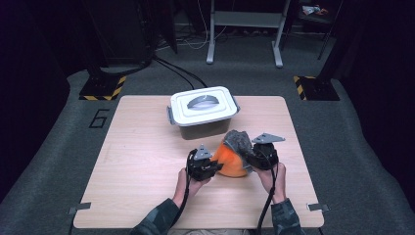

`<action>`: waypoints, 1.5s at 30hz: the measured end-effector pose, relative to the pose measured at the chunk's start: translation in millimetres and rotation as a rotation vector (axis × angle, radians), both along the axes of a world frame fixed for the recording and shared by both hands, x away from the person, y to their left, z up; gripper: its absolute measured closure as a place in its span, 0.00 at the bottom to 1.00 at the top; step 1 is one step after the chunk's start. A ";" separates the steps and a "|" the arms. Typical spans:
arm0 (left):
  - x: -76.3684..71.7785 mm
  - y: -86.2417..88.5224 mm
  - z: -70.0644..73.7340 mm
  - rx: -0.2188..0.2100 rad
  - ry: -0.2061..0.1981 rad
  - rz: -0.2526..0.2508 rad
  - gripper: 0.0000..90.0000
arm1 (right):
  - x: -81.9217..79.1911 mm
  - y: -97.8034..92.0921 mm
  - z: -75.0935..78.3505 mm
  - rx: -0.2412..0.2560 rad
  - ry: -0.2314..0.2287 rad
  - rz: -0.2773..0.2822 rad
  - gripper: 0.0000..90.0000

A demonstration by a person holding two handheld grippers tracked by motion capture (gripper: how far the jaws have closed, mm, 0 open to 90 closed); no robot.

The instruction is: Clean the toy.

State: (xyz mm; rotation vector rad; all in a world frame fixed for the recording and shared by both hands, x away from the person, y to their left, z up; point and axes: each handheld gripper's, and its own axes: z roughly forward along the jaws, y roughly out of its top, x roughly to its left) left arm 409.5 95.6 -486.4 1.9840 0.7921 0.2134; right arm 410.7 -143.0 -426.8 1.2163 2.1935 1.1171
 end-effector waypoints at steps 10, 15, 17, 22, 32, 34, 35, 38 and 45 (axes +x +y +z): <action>0.3 1.0 -0.9 -0.001 -0.003 -0.004 0.88 | -1.7 -20.9 -13.2 0.011 0.042 -0.049 0.82; 0.6 0.2 -0.1 0.003 -0.004 -0.004 0.87 | -1.0 -29.2 -21.0 -0.010 0.074 -0.074 0.82; 0.2 1.0 -0.8 0.003 -0.007 -0.001 0.87 | -0.5 -33.0 -25.1 -0.022 0.090 -0.083 0.82; 0.3 3.1 -1.5 0.003 -0.004 0.006 0.87 | 3.8 -40.0 -42.4 -0.044 0.138 -0.118 0.82; -1.5 2.1 0.1 0.017 -0.015 0.015 0.87 | 9.0 -46.5 -66.5 -0.047 0.211 -0.141 0.82; -1.3 2.5 0.1 0.013 -0.017 0.020 0.87 | 7.8 -47.4 -63.3 -0.044 0.202 -0.147 0.82; -1.1 2.8 0.4 0.012 -0.018 0.021 0.87 | 7.2 -47.9 -60.9 -0.045 0.196 -0.150 0.82; -1.5 3.0 0.1 0.010 -0.016 0.023 0.87 | 5.1 -50.0 -51.2 -0.041 0.165 -0.150 0.82; -1.2 2.1 1.5 0.016 -0.025 0.028 0.87 | -3.6 -45.0 -18.9 -0.020 0.078 -0.124 0.82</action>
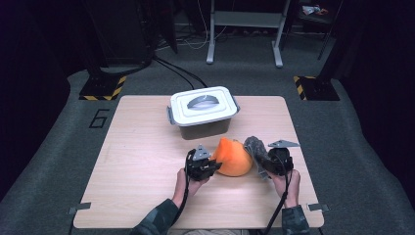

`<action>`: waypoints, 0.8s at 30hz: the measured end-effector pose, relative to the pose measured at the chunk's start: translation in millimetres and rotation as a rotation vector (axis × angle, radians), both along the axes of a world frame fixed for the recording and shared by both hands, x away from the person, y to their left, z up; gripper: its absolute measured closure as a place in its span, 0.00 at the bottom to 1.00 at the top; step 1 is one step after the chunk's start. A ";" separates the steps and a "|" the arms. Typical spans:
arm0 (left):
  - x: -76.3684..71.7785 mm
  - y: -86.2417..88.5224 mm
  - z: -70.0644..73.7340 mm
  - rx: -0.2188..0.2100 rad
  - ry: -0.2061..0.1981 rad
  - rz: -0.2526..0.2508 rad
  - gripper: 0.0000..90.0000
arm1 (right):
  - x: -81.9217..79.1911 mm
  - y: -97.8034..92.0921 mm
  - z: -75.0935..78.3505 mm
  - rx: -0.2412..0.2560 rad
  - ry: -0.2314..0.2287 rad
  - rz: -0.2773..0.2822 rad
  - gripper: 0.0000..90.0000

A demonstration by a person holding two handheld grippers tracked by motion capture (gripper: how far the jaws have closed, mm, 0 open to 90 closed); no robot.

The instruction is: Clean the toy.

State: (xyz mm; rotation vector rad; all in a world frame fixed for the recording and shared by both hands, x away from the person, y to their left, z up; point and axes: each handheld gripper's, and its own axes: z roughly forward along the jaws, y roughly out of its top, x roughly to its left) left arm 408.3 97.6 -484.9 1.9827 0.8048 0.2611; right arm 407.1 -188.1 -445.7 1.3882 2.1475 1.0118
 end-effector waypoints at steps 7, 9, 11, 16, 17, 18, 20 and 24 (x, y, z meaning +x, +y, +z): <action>0.4 -0.4 0.8 0.003 -0.001 0.001 0.87 | -6.2 27.2 28.4 0.009 -0.065 0.084 0.82; 1.0 -0.5 1.4 0.010 -0.006 -0.004 0.87 | -6.7 35.9 32.2 0.011 -0.070 0.112 0.82; 0.7 -1.3 1.7 0.006 -0.006 0.001 0.87 | -5.8 44.0 34.7 0.002 -0.077 0.138 0.82; -0.2 -1.9 3.7 0.019 -0.007 -0.007 0.87 | 1.4 59.0 35.5 0.008 -0.068 0.178 0.82; -0.4 -2.2 3.8 0.023 -0.008 -0.005 0.87 | 3.1 61.1 34.5 0.006 -0.065 0.186 0.82; -0.2 -1.9 3.7 0.021 -0.007 -0.004 0.87 | 4.1 63.1 33.3 0.005 -0.061 0.189 0.82; 0.6 -1.5 2.9 0.018 -0.002 -0.003 0.87 | 7.4 64.9 30.4 -0.006 -0.048 0.194 0.81; -0.2 -2.7 2.8 0.012 0.001 -0.001 0.87 | 10.7 62.0 27.3 -0.012 -0.037 0.188 0.82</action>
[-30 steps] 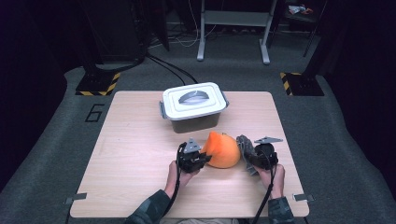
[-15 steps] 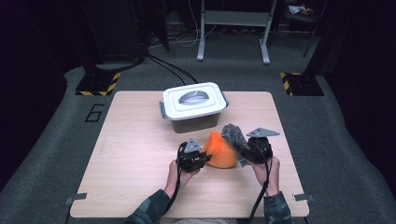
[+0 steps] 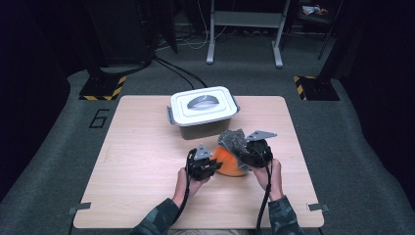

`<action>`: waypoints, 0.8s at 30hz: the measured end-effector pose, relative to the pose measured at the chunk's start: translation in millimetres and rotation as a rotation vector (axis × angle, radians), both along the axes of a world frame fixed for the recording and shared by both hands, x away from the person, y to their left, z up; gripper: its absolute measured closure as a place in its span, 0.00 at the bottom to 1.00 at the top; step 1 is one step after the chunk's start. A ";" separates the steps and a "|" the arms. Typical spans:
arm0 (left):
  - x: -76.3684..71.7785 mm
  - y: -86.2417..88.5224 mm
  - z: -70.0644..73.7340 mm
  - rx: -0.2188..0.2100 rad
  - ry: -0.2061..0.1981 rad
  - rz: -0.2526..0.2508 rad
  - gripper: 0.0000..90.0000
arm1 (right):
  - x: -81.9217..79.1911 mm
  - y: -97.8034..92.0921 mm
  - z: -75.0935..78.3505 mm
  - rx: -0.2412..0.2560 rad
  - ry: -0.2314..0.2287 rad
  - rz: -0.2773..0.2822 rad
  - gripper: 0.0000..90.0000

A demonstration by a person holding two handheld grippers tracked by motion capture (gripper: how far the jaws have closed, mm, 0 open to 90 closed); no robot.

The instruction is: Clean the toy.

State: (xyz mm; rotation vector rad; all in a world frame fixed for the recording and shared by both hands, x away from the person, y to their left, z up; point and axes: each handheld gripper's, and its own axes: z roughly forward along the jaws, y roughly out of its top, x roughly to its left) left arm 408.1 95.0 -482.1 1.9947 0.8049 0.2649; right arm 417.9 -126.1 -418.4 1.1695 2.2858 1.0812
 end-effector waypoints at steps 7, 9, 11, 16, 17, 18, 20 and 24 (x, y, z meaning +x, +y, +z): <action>0.1 -0.1 -0.7 -0.008 0.008 0.004 0.87 | 0.6 -8.7 -3.3 -0.004 0.008 -0.024 0.81; -0.1 -0.5 -0.6 -0.007 0.007 0.005 0.87 | 0.8 -12.6 -5.3 0.000 0.014 -0.037 0.81; -0.4 -0.9 -0.7 -0.007 0.005 0.005 0.87 | 0.8 -16.6 -7.3 0.009 0.016 -0.043 0.81; 0.3 -1.0 -0.6 -0.001 0.004 0.003 0.87 | -0.5 -28.5 -13.6 0.001 0.031 -0.079 0.81; 0.7 -0.8 -0.8 0.000 0.002 0.004 0.87 | -0.7 -31.0 -15.5 0.006 0.039 -0.087 0.81; 0.7 -0.7 -0.9 -0.001 0.004 0.004 0.87 | 0.0 -33.9 -17.4 -0.002 0.031 -0.088 0.81; 0.5 -0.8 -1.3 -0.001 0.006 0.005 0.87 | -0.7 -38.0 -21.0 0.003 0.053 -0.108 0.81; 0.2 -0.1 -2.0 -0.002 0.008 0.009 0.87 | -0.8 -46.0 -29.8 -0.017 0.069 -0.148 0.81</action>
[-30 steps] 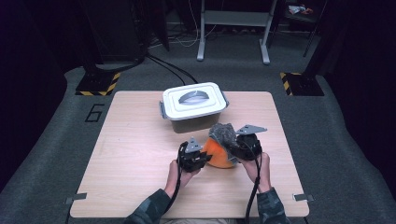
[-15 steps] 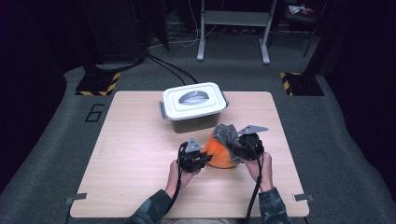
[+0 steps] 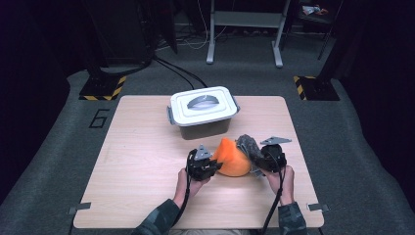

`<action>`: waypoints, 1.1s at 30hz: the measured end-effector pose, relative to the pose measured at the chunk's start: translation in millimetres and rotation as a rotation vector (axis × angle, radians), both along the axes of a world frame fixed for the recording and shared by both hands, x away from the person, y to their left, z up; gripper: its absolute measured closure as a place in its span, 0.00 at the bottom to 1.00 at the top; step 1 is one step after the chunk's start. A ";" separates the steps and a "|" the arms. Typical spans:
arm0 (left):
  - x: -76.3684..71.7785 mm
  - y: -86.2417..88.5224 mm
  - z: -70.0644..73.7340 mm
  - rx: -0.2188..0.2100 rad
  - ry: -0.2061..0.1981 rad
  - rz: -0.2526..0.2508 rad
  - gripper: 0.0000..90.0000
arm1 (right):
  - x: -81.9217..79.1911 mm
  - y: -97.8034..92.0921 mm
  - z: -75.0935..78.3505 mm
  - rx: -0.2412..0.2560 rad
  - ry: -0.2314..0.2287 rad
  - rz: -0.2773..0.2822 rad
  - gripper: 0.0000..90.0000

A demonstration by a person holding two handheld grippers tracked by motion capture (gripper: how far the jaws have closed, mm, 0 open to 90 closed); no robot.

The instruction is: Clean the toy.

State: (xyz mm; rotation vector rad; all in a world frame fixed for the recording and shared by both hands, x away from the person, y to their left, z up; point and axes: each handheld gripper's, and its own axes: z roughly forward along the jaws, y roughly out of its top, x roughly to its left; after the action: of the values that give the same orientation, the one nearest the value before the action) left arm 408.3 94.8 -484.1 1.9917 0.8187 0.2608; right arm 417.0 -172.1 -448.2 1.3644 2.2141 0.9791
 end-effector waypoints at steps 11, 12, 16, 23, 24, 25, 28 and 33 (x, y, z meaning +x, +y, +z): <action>-2.1 -0.7 0.5 0.014 -0.003 0.000 0.87 | 8.3 -15.4 -33.6 0.005 0.094 -0.054 0.81; -2.3 -0.8 0.3 0.011 -0.003 0.003 0.87 | 9.2 -16.5 -36.8 0.005 0.102 -0.059 0.81; -2.3 -0.8 2.1 0.021 -0.008 -0.003 0.87 | 8.5 -21.8 -41.1 0.009 0.126 -0.088 0.81; -4.4 -2.5 2.4 0.014 -0.017 0.000 0.87 | -6.1 -24.4 4.7 0.047 -0.009 -0.048 0.81; -4.3 -2.5 2.5 0.013 -0.019 0.000 0.87 | -8.0 -20.8 12.0 0.041 -0.035 -0.032 0.81; -4.2 -2.5 2.6 0.011 -0.019 0.000 0.87 | -9.6 -16.0 19.0 0.049 -0.042 -0.015 0.81; -4.4 -2.5 2.5 0.005 -0.018 0.002 0.87 | -10.3 2.2 32.6 0.048 -0.065 0.023 0.81; -6.0 -4.3 2.9 0.010 -0.025 0.004 0.87 | -6.5 24.3 39.1 0.022 -0.081 0.090 0.81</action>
State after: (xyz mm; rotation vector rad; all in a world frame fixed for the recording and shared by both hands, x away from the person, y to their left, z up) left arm 402.4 90.5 -481.2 1.9923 0.8067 0.2921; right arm 410.6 -147.7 -409.0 1.2208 2.2269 1.0732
